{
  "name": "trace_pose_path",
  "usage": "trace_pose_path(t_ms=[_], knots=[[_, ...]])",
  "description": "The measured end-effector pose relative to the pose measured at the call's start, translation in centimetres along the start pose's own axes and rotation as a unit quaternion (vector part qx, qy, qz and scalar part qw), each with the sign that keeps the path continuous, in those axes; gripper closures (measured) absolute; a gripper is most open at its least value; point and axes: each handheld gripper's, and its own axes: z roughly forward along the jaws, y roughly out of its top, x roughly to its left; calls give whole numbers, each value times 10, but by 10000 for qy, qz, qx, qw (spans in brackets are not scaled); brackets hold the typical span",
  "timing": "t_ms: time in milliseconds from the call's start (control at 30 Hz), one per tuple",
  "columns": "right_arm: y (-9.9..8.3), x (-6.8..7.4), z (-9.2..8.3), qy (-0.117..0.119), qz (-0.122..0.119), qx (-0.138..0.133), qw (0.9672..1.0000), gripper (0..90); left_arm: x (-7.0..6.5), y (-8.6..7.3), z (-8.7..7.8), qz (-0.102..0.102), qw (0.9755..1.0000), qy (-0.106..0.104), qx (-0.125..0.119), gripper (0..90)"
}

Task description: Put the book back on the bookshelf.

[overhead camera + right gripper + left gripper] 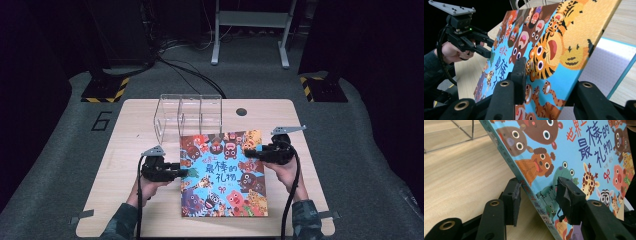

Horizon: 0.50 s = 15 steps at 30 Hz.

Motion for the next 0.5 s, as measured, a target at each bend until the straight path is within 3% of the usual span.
trace_pose_path(t_ms=[167, 300, 500], knots=[[1, 1, -1, -71, -141, 43, 9999, 624, -2, 6, -4, 130, 9999, 72, -9, 571], [3, 4, -2, -235, -155, 224, 9994, 597, -4, 10, -7, 236, 9996, 139, -40, 591], [4, 9, -2, -287, -344, 75, 9990, 598, -3, 14, -10, 286, 9994, 198, -30, 597]])
